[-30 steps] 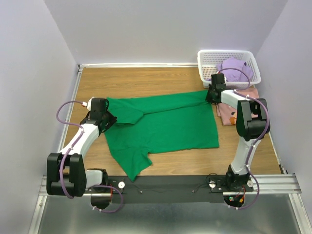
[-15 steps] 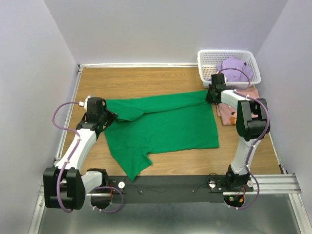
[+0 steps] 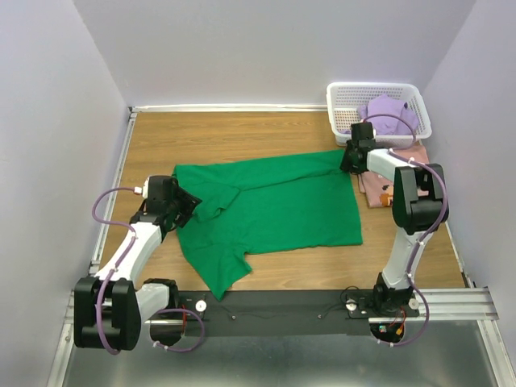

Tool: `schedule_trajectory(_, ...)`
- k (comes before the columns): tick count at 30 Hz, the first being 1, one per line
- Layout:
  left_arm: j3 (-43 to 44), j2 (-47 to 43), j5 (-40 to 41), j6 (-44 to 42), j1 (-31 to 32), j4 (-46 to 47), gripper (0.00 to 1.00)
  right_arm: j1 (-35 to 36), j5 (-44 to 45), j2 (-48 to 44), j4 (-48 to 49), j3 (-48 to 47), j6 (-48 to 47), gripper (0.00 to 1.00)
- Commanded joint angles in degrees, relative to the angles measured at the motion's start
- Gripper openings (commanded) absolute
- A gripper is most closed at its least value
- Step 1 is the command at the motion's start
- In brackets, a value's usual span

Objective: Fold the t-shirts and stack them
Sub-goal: Fold the tshirt

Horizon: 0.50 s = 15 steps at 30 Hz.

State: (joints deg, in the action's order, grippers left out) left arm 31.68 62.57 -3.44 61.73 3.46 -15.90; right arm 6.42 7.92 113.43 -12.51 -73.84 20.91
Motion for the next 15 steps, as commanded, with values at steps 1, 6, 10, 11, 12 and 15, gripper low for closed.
schedule_trajectory(1,0.04,-3.06,2.55,0.50,0.14,-0.44,0.68,-0.17,-2.38,-4.08,-3.57,1.86,0.01,0.39)
schedule_trajectory(6,4.86,-5.96,13.96,-3.71,-0.03,-5.19,0.72,-0.17,-4.31,-9.97,-4.10,2.13,-0.25,0.47)
schedule_trajectory(10,9.09,-2.64,17.42,-9.59,-0.04,-1.35,0.70,-0.17,-10.10,-9.90,-3.92,-0.06,0.36,0.47)
schedule_trajectory(11,9.80,-1.15,17.33,-10.92,-0.04,0.07,0.68,-0.17,-10.12,-9.28,-3.84,-0.07,0.71,0.46)
schedule_trajectory(12,11.80,3.05,16.63,-12.24,-0.04,1.12,0.65,-0.17,-11.34,-7.80,-3.92,-1.12,1.06,0.45)
schedule_trajectory(15,15.94,13.23,15.40,-15.67,-0.12,3.77,0.55,-0.26,-11.18,-5.15,-3.66,-2.44,2.82,0.41)
